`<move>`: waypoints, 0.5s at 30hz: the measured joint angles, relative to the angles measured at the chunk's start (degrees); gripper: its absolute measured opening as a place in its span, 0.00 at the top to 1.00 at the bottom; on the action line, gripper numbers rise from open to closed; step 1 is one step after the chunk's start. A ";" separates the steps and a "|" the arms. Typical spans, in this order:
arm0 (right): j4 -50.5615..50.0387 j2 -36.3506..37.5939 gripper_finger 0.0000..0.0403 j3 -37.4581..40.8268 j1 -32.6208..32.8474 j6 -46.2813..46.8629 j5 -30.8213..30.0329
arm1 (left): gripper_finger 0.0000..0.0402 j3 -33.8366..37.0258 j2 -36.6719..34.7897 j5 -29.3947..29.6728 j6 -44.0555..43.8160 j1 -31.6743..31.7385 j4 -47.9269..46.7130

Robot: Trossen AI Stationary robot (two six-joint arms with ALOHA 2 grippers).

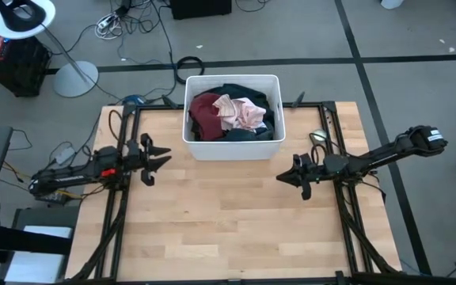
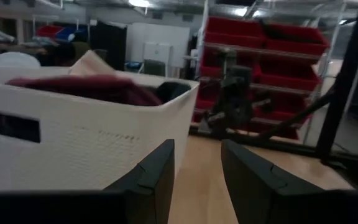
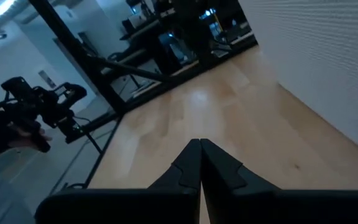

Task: Sort clothes
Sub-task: Return to Home Position

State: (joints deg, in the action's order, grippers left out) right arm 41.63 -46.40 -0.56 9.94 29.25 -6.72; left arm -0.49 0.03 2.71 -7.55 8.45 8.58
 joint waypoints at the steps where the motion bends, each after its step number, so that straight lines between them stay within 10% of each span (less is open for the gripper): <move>1: -0.11 0.21 0.98 0.01 -0.14 -0.55 -0.05 | 0.66 0.01 -0.09 0.45 -0.05 0.00 -0.95; 15: 0.66 4.48 0.98 0.06 -1.14 -6.89 -0.17 | 0.66 0.02 -0.04 0.47 1.30 -0.04 -4.33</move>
State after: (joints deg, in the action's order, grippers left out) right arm 42.29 -41.92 -0.50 8.81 22.36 -6.90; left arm -0.47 -0.01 3.18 -6.25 8.40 4.24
